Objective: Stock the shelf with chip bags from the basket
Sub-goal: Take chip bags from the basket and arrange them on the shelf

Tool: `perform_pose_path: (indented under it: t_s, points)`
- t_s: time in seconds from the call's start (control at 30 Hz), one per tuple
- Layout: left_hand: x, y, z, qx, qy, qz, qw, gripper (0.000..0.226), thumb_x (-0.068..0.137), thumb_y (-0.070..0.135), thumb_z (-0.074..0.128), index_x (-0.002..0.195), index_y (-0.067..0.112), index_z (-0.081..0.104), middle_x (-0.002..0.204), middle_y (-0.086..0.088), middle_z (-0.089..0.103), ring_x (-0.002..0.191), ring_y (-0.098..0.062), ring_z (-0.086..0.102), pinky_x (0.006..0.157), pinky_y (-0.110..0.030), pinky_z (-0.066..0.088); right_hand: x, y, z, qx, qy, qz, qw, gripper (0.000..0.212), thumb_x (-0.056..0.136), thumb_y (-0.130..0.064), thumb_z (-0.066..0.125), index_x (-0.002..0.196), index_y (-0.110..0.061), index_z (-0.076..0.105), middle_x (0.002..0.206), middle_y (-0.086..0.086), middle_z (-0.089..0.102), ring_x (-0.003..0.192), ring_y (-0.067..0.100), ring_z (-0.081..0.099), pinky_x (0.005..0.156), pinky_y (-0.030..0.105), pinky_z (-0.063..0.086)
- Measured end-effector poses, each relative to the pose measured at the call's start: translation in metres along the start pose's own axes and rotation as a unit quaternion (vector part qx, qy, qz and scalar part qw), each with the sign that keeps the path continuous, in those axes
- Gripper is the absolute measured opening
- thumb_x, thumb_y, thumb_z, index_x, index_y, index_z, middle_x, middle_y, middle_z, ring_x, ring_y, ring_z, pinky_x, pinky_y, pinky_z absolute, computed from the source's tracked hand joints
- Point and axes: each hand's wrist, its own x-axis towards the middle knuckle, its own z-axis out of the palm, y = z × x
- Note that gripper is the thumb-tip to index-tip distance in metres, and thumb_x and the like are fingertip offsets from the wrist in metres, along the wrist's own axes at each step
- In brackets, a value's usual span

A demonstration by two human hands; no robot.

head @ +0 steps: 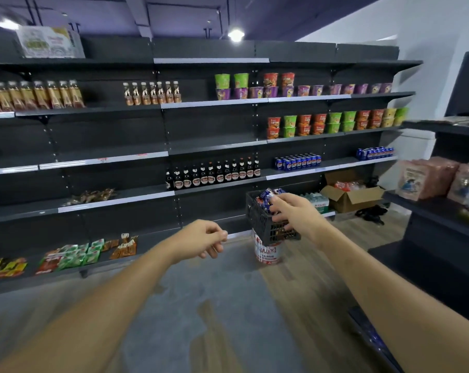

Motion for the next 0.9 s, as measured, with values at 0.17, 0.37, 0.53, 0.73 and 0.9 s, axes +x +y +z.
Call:
perform_pose_path:
  t_s: [0.17,0.37,0.53,0.73,0.9]
  points:
    - [0.111,0.001,-0.02,-0.008,0.005,-0.023,1.0,0.025,0.101,0.031,0.053,0.097,0.01,0.067,0.084,-0.006,0.072,0.069,-0.015,0.067,0.06,-0.023,0.045,0.113,0.029,-0.016,-0.002,-0.007,0.008,1.0,0.022,0.103,-0.047,0.047,0.116,-0.033,0.058,0.114,-0.009,0.068,0.101,0.011,0.068,0.097,0.043,0.052]
    - [0.216,-0.004,-0.055,-0.009,0.016,-0.03,0.999,0.025,0.101,0.032,0.054,0.099,0.011,0.067,0.083,-0.002,0.072,0.068,-0.012,0.068,0.056,-0.018,0.046,0.235,0.025,-0.016,0.007,-0.02,-0.004,1.0,0.026,0.105,-0.043,0.048,0.121,-0.027,0.06,0.114,-0.007,0.069,0.102,0.014,0.068,0.094,0.04,0.054]
    - [0.309,-0.032,-0.095,-0.009,0.032,-0.032,0.999,0.025,0.1,0.035,0.055,0.097,0.014,0.068,0.082,0.0,0.075,0.069,-0.011,0.069,0.06,-0.022,0.048,0.337,0.024,0.01,0.012,-0.029,-0.01,0.999,0.02,0.105,-0.04,0.048,0.116,-0.028,0.059,0.114,-0.005,0.068,0.103,0.018,0.07,0.094,0.039,0.053]
    - [0.43,-0.092,-0.15,-0.014,0.036,-0.024,0.999,0.026,0.102,0.03,0.053,0.1,0.008,0.067,0.081,-0.001,0.073,0.068,-0.013,0.067,0.059,-0.024,0.047,0.471,0.046,0.065,-0.011,-0.045,0.0,0.999,0.018,0.105,-0.042,0.048,0.112,-0.03,0.06,0.113,-0.008,0.068,0.101,0.013,0.069,0.099,0.043,0.054]
    - [0.525,-0.125,-0.207,-0.022,0.028,-0.028,0.999,0.025,0.102,0.031,0.051,0.101,0.012,0.067,0.085,-0.003,0.074,0.069,-0.011,0.067,0.062,-0.026,0.049,0.573,0.046,0.096,-0.015,-0.053,0.024,0.998,0.026,0.105,-0.043,0.046,0.122,-0.028,0.058,0.118,-0.005,0.067,0.102,0.014,0.068,0.1,0.045,0.053]
